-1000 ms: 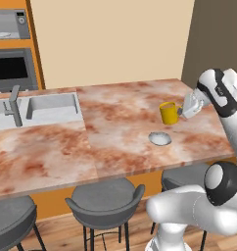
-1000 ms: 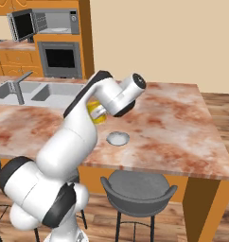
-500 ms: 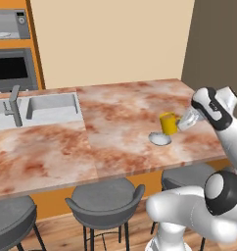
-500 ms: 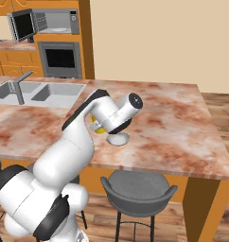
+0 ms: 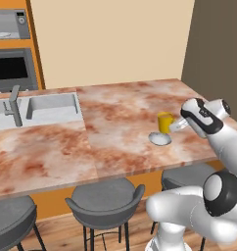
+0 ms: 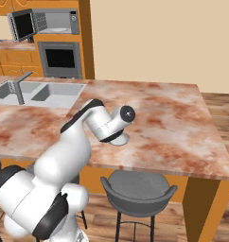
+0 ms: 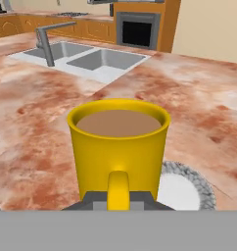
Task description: Pick the cup of tea, navigate to the dining table, and place it on the saucer.
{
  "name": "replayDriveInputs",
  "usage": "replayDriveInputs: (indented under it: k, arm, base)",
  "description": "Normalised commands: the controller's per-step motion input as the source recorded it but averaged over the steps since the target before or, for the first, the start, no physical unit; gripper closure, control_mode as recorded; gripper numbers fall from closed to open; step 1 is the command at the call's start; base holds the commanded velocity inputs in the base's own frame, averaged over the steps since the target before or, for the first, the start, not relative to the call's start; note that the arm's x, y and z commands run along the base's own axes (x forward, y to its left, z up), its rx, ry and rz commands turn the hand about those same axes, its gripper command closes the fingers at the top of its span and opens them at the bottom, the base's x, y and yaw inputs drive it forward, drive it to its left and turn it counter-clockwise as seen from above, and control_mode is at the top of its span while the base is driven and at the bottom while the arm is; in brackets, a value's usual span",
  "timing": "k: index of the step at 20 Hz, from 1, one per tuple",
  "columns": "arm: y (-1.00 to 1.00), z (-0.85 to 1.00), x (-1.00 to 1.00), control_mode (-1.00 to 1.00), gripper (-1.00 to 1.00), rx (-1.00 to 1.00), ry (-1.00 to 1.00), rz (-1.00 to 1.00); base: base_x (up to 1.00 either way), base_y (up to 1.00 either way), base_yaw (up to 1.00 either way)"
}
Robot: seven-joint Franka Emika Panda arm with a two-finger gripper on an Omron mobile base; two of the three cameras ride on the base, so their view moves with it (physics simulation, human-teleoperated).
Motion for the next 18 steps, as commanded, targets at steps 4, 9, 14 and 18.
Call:
replayDriveInputs:
  k: [4, 9, 14, 18]
  arm:
    - [-0.05, -0.14, 0.24, -1.0, 1.0, 0.0, 0.0, -0.04]
    - [-0.13, -0.26, 0.0, -1.0, 1.0, 0.01, 0.0, 0.01]
    - [-0.13, -0.43, 0.0, -1.0, 1.0, 0.0, 0.0, 0.0]
    - [-0.13, -0.18, 0.0, -1.0, 1.0, 0.0, 0.0, 0.0]
  base:
    - [0.0, 0.0, 0.0]
    - [0.0, 0.0, 0.0]
    - [0.0, 0.0, 0.0]
    - [0.0, 0.0, 0.0]
